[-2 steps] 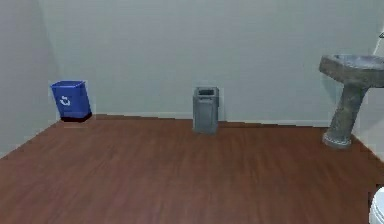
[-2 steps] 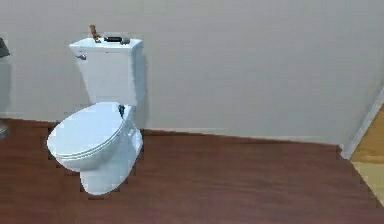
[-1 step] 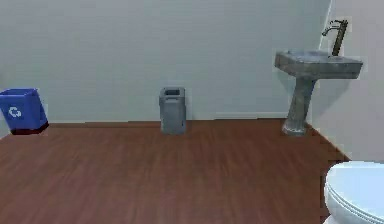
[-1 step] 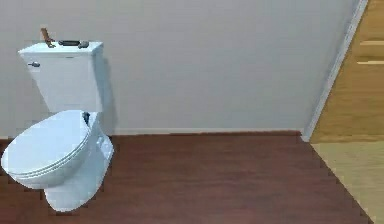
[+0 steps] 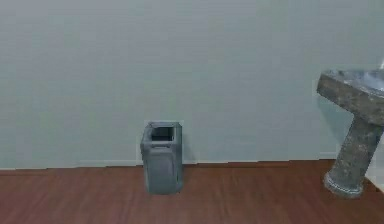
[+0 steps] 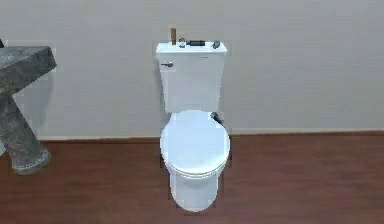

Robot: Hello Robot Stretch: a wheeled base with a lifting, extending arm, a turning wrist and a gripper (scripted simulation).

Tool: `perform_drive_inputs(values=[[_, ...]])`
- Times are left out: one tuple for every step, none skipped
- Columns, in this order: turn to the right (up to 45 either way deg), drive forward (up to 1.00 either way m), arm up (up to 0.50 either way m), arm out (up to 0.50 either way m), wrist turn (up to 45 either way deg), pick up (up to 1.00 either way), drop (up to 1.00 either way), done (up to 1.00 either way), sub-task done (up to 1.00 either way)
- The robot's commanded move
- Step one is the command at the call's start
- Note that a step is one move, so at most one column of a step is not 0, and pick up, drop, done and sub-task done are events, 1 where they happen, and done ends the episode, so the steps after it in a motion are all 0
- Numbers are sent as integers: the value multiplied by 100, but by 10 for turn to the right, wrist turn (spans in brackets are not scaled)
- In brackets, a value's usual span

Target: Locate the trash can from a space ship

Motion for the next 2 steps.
perform_drive_inputs(values=[[0, 60, 0, 0, 0, 0, 0, 0, 0], [-120, 0, 0, 0, 0, 0, 0, 0, 0]])
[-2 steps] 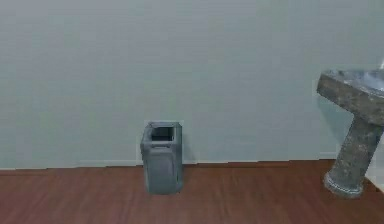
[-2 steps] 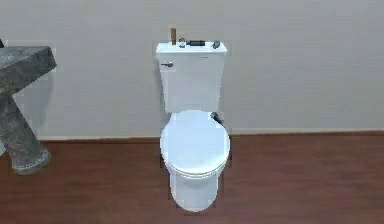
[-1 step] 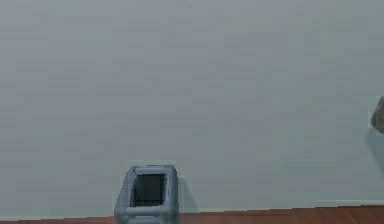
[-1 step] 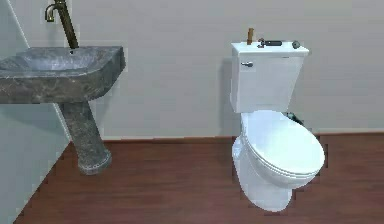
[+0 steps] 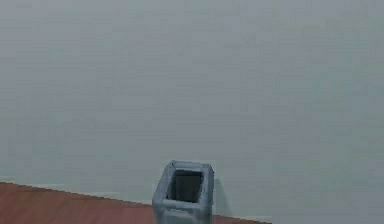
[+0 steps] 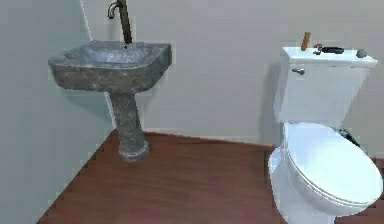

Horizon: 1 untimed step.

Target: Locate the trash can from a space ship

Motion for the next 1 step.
perform_drive_inputs(values=[[0, 0, 0, 0, 0, 0, 0, 100, 0]])
